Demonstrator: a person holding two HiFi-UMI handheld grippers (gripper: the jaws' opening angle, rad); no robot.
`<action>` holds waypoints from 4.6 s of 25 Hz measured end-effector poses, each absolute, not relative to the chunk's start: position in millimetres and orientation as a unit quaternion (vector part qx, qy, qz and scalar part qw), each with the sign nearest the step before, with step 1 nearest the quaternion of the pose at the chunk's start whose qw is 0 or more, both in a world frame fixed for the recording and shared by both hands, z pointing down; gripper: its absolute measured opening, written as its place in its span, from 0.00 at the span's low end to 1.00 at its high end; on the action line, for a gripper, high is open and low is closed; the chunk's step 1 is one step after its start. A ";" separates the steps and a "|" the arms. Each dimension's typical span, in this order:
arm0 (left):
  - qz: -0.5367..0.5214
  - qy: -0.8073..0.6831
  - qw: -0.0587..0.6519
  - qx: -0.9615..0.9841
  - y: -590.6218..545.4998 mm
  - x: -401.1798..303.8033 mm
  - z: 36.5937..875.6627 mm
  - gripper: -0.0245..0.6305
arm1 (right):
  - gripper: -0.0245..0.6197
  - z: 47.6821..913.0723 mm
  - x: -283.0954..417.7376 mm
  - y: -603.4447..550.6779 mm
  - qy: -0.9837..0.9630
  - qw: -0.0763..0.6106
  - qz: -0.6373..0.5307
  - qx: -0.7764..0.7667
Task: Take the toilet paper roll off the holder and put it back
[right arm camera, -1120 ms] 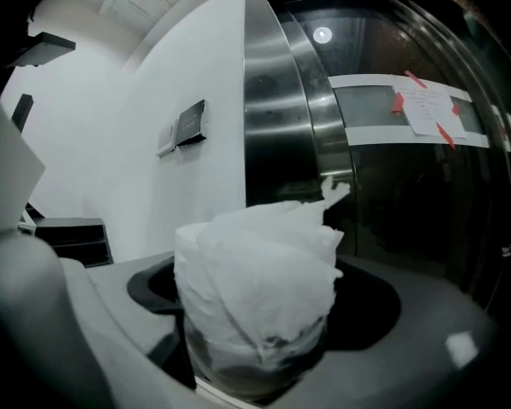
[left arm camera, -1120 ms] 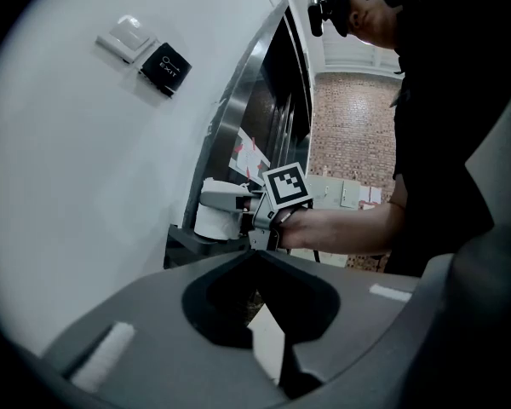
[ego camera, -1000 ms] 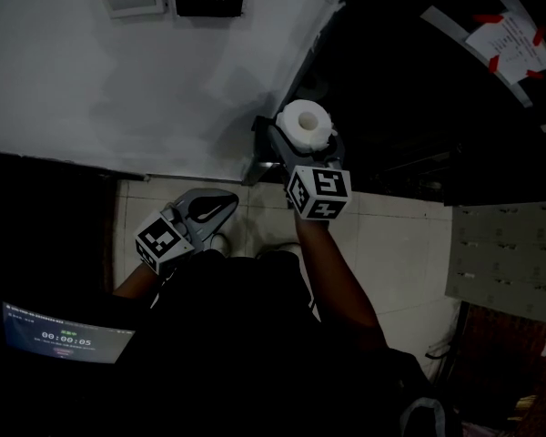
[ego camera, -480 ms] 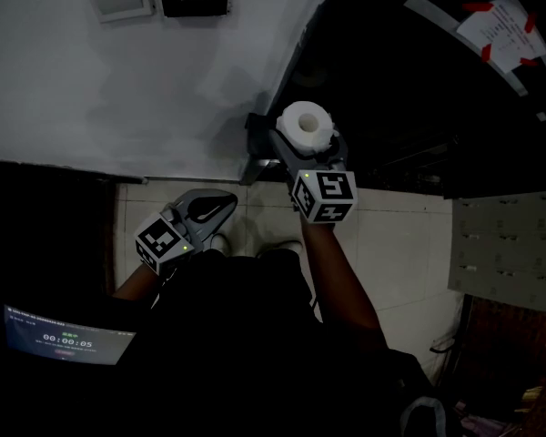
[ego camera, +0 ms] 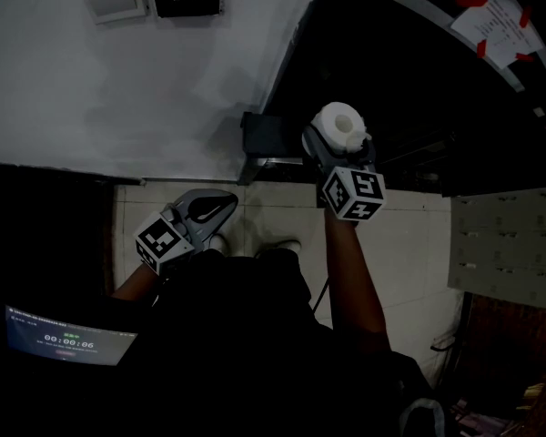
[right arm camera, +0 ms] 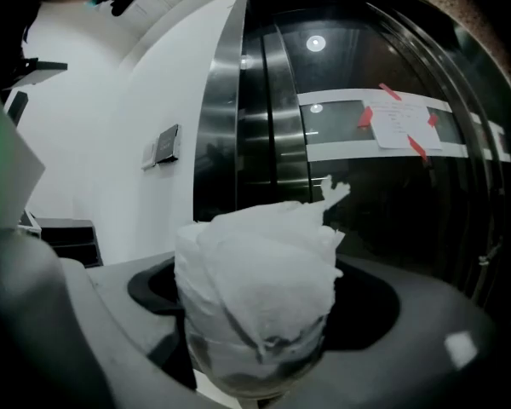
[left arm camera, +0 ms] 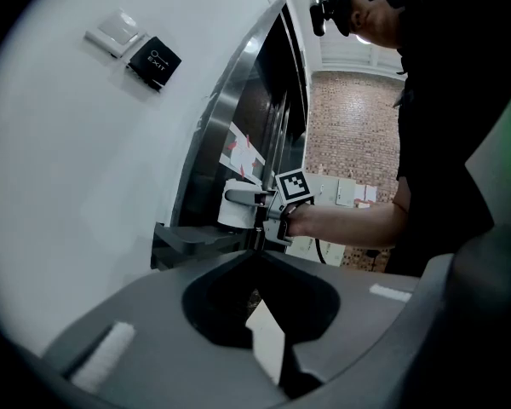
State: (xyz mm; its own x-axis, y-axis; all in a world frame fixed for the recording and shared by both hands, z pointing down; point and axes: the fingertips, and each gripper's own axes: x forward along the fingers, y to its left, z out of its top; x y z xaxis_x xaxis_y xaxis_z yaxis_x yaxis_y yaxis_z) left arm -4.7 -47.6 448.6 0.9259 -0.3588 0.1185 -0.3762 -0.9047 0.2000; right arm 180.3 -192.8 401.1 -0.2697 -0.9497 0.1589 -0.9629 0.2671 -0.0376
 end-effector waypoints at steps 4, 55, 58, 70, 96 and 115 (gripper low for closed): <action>0.037 -0.188 0.107 0.976 -47.5 -5.2 447.8 0.04 | 0.76 408.9 209.3 -192.0 -0.787 0.050 0.065 0.612; 0.050 -0.190 0.120 0.973 -43.9 -7.4 446.2 0.04 | 0.76 599.6 262.0 -184.6 -0.496 -0.479 0.512 0.513; 0.050 -0.190 0.116 0.974 -43.4 -9.6 448.9 0.04 | 0.76 598.4 260.2 -183.6 -0.488 -0.483 0.513 0.515; 0.049 -0.190 0.114 0.974 -44.1 -10.5 451.0 0.04 | 0.76 596.2 213.4 -189.3 -0.505 -0.471 0.540 0.482; 0.036 -0.203 0.126 0.970 -44.0 -20.2 458.2 0.04 | 0.77 585.4 116.1 -154.8 -0.563 -0.409 0.552 0.459; 0.044 -0.192 0.131 0.972 -48.1 -11.1 457.4 0.04 | 0.77 534.7 109.2 -90.0 -0.783 -0.179 0.387 0.453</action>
State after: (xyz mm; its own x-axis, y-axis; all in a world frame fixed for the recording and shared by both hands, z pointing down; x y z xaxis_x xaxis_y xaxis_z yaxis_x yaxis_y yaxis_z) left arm -11.1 -48.1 457.4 0.9223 -0.3616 0.1365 -0.3848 -0.8921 0.2370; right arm 109.2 -90.0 534.7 -0.5251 -0.8481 0.0708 -0.5720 0.2901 -0.7672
